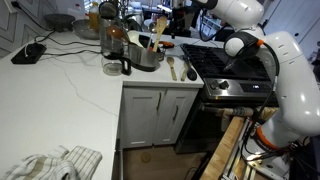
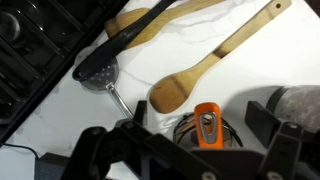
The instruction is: Remove the pot from the left front plate and move it on the rear left plate
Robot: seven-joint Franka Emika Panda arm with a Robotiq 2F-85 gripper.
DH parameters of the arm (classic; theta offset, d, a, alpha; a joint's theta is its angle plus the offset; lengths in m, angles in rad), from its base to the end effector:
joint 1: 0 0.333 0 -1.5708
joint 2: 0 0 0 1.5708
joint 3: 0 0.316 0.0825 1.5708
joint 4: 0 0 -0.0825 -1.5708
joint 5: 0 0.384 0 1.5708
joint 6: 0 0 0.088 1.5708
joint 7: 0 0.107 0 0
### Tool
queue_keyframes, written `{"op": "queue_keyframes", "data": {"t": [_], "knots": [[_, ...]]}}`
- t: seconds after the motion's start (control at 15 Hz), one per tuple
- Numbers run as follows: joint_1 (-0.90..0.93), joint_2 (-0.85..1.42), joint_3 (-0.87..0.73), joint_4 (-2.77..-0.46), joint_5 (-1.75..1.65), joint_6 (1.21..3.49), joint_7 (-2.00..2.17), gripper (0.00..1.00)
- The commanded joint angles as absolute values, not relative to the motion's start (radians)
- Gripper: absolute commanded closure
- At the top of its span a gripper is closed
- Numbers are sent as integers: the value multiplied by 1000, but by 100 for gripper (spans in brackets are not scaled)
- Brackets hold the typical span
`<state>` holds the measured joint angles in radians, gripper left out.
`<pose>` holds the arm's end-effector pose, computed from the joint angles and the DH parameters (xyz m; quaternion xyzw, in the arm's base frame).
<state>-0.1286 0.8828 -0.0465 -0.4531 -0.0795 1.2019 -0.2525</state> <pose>0.7139 -0.1175 0.5228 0.9956 0.0340 -0.0764 0.0411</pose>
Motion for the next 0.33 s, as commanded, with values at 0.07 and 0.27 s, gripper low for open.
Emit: {"op": "queue_keyframes", "data": {"t": [0.07, 0.27], "knots": [[-97, 879, -51, -458, -98, 1199, -250, 0], [-96, 879, -55, -458, -101, 1198, -253, 0]]}}
